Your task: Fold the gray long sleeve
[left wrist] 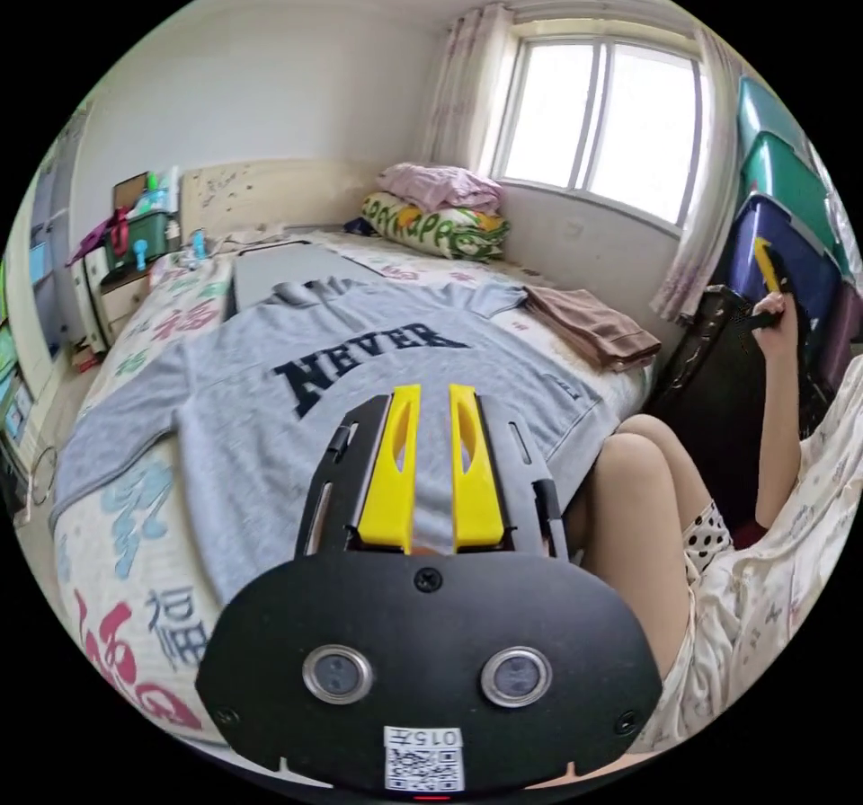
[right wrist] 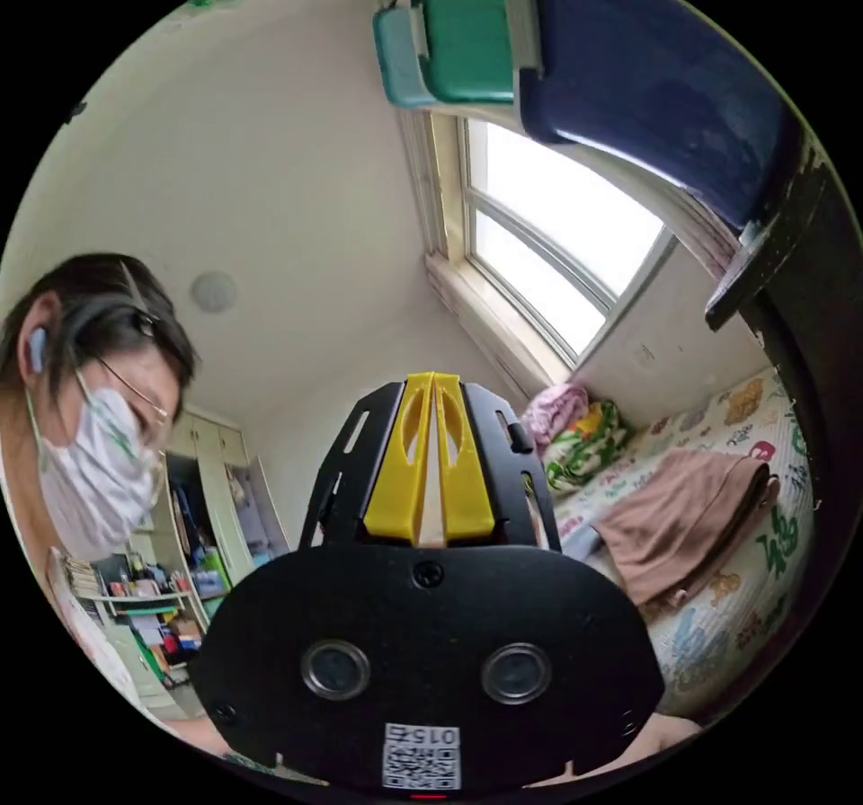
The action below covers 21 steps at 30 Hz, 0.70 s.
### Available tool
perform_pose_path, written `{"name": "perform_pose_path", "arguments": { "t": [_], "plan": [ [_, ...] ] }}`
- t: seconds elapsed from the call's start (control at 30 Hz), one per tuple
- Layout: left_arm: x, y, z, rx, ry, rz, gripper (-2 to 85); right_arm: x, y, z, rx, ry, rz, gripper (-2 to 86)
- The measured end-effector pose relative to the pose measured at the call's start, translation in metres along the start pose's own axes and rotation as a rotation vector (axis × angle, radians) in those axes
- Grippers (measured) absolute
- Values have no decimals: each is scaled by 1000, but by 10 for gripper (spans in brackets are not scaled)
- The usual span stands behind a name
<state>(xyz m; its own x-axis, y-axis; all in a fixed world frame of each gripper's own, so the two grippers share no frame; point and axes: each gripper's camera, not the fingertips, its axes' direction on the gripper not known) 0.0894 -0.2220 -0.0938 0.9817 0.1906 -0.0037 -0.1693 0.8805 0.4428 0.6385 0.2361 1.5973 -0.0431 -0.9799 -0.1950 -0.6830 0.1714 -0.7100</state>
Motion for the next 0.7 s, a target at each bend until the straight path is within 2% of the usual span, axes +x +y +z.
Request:
{"name": "perform_pose_path", "arguments": {
  "t": [0.17, 0.3, 0.6, 0.7],
  "plan": [
    [49, -77, 114, -197, 17, 153, 11, -117, -32, -45, 89, -134, -47, -6],
    [72, -101, 143, -182, -13, 230, 1, -184, -40, -58, 85, -289, -44, -6],
    [105, -152, 201, -404, -50, 328, 0, -244, -37, -27, 34, -386, 85, -5],
    [118, -165, 199, -389, -88, 364, -2, -263, -33, -7, 22, -406, 78, -4]
  ]
}}
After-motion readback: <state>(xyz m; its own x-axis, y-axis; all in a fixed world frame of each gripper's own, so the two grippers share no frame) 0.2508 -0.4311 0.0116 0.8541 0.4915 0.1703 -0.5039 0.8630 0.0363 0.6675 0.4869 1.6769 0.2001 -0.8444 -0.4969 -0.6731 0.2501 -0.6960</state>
